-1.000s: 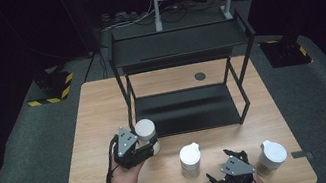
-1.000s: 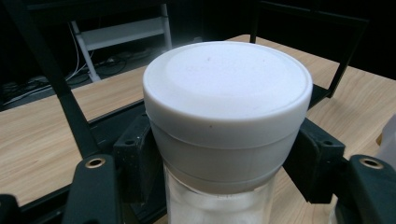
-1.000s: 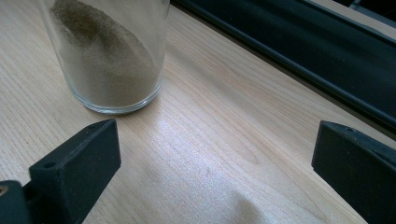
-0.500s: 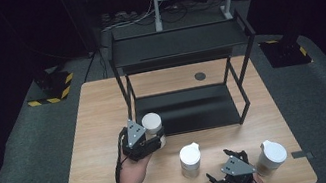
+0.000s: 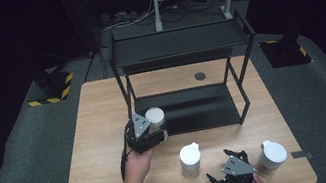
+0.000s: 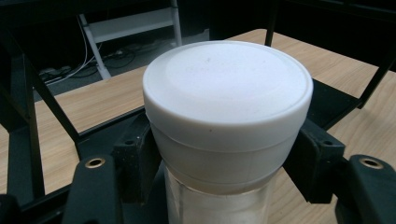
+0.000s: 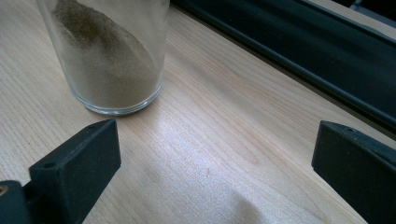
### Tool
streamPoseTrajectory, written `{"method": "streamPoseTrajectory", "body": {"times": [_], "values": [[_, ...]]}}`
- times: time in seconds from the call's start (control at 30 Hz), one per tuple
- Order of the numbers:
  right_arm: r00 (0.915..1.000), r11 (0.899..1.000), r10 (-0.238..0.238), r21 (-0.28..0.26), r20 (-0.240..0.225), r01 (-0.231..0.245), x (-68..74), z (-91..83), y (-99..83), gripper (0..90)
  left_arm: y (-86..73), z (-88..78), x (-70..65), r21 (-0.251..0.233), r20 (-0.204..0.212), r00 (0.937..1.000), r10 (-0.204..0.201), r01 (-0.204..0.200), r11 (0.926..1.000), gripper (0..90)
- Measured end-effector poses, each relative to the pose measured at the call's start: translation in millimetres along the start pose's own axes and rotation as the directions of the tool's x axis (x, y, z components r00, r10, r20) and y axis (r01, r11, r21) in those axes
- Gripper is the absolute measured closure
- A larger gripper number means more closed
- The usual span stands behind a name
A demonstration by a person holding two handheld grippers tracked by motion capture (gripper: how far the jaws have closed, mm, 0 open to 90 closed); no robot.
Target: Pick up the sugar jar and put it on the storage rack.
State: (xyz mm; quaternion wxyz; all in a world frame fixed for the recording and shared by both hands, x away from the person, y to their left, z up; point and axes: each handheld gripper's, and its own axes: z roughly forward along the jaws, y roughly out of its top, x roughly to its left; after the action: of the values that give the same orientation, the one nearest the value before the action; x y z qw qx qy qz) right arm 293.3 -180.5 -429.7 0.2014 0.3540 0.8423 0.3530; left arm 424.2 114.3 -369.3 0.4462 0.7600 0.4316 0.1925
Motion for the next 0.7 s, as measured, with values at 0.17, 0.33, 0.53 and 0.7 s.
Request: {"method": "streamPoseTrajectory", "body": {"times": [0.17, 0.33, 0.53, 0.7], "values": [[1.0, 1.0, -0.002, 0.0, 0.0, 0.002, 0.2, 0.1, 0.0, 0.5, 3.4, 8.4, 0.2, 0.012, -0.008, 1.0, 0.003, -0.003, 0.9999, 34.4], [1.0, 1.0, -0.003, -0.003, -0.002, 0.003, 0.0, -0.1, 0.0, 0.5, 4.5, 16.1, -1.1, 0.016, -0.011, 0.9999, -0.006, 0.007, 0.9998, 34.3], [1.0, 1.0, -0.006, -0.005, -0.003, 0.006, 0.2, -0.2, -0.1, 0.5, 5.6, 26.4, -2.9, 0.029, -0.021, 0.9998, -0.005, 0.006, 0.9996, 34.3], [1.0, 1.0, -0.006, -0.008, -0.003, 0.006, 0.5, -0.4, -0.2, 0.5, 7.2, 34.1, 0.2, 0.042, -0.034, 0.9993, -0.012, 0.013, 0.999, 34.3]]}}
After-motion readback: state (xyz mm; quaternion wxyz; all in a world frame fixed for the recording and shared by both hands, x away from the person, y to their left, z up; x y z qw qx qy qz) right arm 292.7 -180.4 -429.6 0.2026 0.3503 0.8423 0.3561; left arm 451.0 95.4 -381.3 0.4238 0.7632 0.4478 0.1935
